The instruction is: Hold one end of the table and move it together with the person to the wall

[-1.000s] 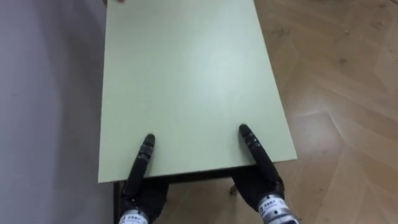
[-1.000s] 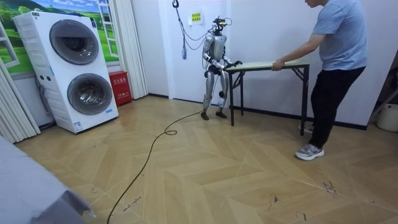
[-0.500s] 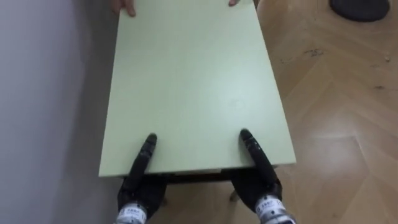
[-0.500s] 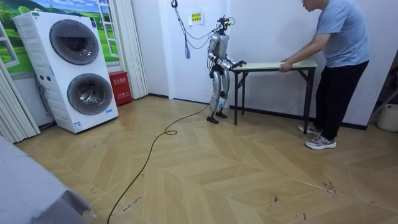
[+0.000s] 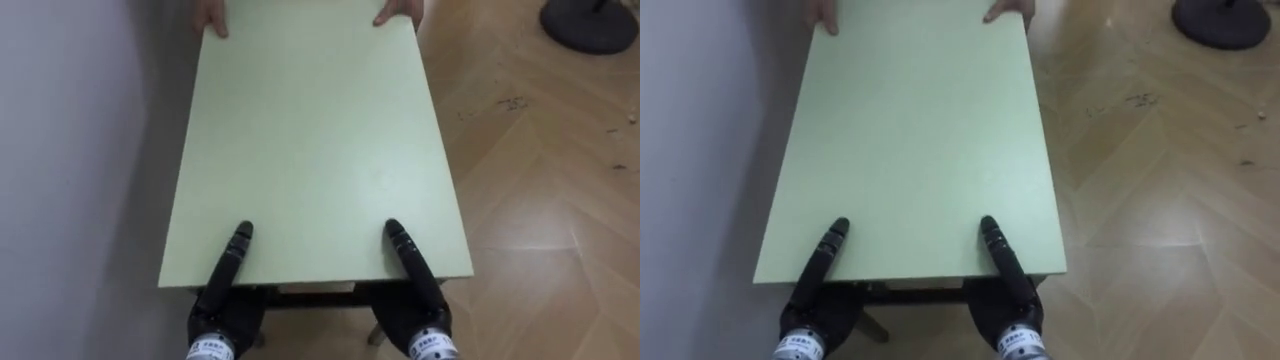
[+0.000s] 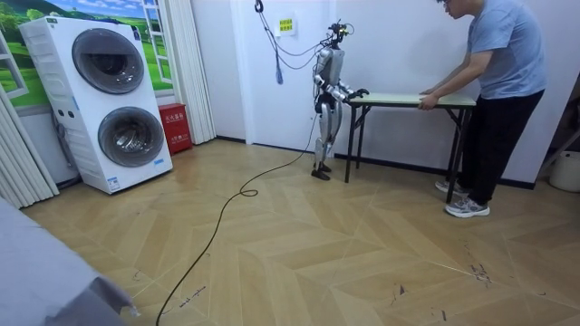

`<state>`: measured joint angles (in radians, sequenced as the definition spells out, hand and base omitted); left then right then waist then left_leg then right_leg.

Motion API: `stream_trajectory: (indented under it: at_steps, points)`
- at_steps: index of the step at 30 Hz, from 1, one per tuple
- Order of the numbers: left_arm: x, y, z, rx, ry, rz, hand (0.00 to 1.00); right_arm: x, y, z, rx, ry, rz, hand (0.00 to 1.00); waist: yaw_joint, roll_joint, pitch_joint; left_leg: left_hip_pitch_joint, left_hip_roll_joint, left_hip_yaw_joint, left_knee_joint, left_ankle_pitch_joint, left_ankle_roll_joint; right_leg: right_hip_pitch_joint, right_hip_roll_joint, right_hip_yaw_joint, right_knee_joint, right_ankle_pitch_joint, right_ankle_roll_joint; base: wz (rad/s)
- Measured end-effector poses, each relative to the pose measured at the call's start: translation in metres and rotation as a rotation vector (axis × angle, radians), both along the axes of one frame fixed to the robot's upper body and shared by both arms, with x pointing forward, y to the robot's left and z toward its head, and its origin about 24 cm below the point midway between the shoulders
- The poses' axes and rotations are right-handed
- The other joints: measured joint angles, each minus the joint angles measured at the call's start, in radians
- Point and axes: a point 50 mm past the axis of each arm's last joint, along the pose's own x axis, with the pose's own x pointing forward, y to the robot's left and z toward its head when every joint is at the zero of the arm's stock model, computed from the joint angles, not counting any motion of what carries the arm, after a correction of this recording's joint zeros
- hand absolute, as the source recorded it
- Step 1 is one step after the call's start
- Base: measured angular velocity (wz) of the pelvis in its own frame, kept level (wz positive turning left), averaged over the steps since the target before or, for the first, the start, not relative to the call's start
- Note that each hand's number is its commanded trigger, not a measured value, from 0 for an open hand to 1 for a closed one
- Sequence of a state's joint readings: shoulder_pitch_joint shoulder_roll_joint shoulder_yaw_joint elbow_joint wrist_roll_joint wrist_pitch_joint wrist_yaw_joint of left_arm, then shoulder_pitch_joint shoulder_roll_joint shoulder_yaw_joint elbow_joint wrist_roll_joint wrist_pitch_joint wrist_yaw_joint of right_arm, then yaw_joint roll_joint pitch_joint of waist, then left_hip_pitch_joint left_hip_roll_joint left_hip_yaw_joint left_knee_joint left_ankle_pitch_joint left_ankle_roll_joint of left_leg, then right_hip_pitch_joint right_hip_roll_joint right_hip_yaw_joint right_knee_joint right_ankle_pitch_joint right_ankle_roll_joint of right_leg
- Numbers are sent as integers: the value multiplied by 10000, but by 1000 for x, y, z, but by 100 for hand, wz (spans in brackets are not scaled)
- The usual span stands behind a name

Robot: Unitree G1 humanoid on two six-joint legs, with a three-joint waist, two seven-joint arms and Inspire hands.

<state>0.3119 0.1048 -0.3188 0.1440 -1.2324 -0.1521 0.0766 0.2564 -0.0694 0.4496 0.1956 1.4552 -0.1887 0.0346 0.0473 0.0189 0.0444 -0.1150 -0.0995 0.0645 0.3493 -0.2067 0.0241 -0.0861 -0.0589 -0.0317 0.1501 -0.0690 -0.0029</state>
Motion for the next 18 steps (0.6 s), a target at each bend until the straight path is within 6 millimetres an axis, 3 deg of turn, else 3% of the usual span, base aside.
stream_trajectory:
  at_steps: [1,2,3,4,6,8,11,13,15,18]
  points:
    - [6,-2,2,204,-175,-232,100,-1,-2,0,53,-88,-235,100,-269,-70,-32,-555,434,117,-560,30,-73,-65,-79,748,43,-13,158,111]
    - [10,-5,4,317,-318,-421,100,-3,-5,0,65,-191,-410,100,-359,-62,-71,-873,925,91,-851,394,-215,-218,-32,904,178,-133,331,94]
    - [12,-8,6,633,-513,-697,100,-5,-8,0,210,-230,-700,100,-312,-264,-126,-1139,1089,574,-615,732,336,-479,-122,1103,405,-403,757,17]
    - [9,-9,4,709,-397,-764,100,-6,-11,-2,158,-142,-694,100,-115,-212,-114,-919,1122,837,-750,712,365,-439,-221,755,341,-156,881,-21]
    - [3,-12,-1,543,-73,-791,100,-9,-13,-5,-50,-18,-481,100,-45,-116,-106,-460,973,924,-1023,700,389,-172,-297,311,182,0,882,-46]
    - [-3,-10,-5,473,45,-657,100,-11,-13,-6,-252,5,-411,100,125,-86,-133,-65,881,971,-1420,638,495,-18,-312,144,155,-27,882,-42]
    - [-6,-11,-12,448,347,-570,100,-13,-16,-12,-345,282,-408,100,124,-4,-238,292,868,930,-1600,633,499,247,-298,-55,201,-79,843,-2]
    - [-7,-10,-17,467,575,-479,100,-12,-15,-16,-411,449,-361,100,126,24,-247,589,868,932,-1678,618,472,498,-274,-266,181,-133,810,-6]
    - [-9,-9,-22,475,841,-485,82,-14,-15,-20,-425,660,-295,100,149,36,-272,811,862,933,-1803,576,405,693,-257,-327,176,-211,764,-2]
    - [-11,-4,-26,495,934,-461,76,-13,-13,-22,-451,771,-89,100,140,-33,-290,944,833,934,-1819,539,324,758,-272,-603,157,-378,667,-1]
